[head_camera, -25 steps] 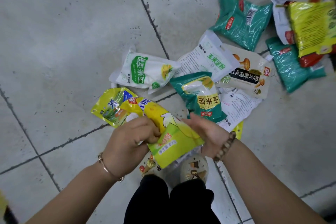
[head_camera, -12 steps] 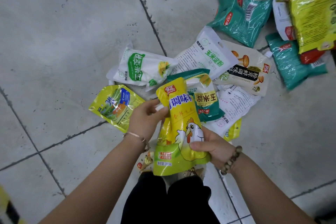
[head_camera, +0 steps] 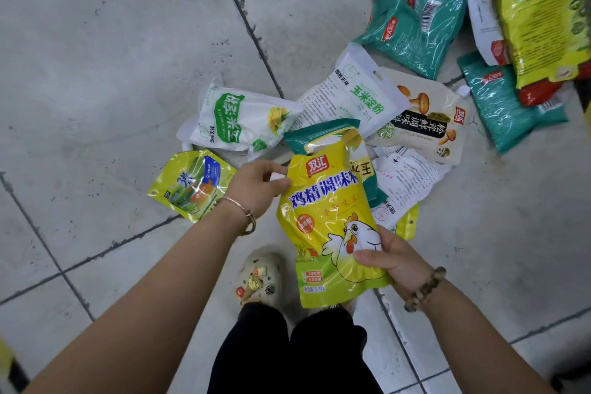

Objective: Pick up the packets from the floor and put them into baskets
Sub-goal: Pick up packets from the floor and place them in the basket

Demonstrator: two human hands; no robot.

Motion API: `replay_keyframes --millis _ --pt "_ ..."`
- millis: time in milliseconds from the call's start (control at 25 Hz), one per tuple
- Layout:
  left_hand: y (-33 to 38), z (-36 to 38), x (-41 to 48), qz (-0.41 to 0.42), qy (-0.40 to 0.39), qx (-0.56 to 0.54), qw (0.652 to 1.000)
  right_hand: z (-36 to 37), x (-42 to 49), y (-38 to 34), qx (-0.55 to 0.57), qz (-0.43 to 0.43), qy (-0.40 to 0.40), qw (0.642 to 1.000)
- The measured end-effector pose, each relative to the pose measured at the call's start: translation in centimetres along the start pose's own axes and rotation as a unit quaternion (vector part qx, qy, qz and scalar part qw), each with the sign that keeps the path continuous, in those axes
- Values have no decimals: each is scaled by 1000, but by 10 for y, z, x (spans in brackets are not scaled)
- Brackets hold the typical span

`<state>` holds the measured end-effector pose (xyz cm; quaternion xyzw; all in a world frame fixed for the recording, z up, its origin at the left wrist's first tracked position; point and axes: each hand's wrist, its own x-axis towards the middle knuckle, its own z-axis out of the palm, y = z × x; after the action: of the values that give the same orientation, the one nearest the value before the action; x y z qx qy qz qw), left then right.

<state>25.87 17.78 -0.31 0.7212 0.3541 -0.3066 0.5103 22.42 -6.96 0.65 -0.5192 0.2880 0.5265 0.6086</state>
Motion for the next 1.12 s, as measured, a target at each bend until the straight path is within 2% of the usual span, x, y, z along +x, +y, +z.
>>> replay_keyframes --millis 80,160,240,280,400,560,600,640,720,760,920,960,1120 --pt "0 -1 -2 -21 26 -77 996 1 4 -5 -3 -2 -2 1000" --pt "-3 4 -7 -78 65 -236 967 10 10 -12 -4 -15 -11 1000" --pt "-9 13 -15 -147 35 -359 921 21 16 -18 -2 -40 -19 999" --pt "-13 19 -20 -167 2 -374 912 27 19 -21 0 -54 -18 998" --pt "-21 32 -37 -181 -36 -379 907 40 23 -27 -32 -70 2 997" --pt "-35 34 -30 -202 24 -412 888 44 29 -36 -151 -49 26 987" --pt "-39 33 -27 -200 44 -418 885 41 35 -42 -189 -64 81 977" --pt "-42 32 -25 -195 64 -420 884 36 43 -50 -211 -90 169 958" --pt "-49 28 -18 -190 92 -419 883 23 64 -70 -232 -146 334 902" --pt "-54 26 -15 -190 96 -416 884 17 77 -76 -246 -145 359 888" --pt "-68 20 0 -174 86 -404 894 7 125 -83 -299 21 260 918" --pt "-70 21 2 -171 84 -398 897 6 130 -82 -298 41 246 921" --pt "-67 20 10 -174 84 -371 908 1 126 -68 -231 -41 249 940"
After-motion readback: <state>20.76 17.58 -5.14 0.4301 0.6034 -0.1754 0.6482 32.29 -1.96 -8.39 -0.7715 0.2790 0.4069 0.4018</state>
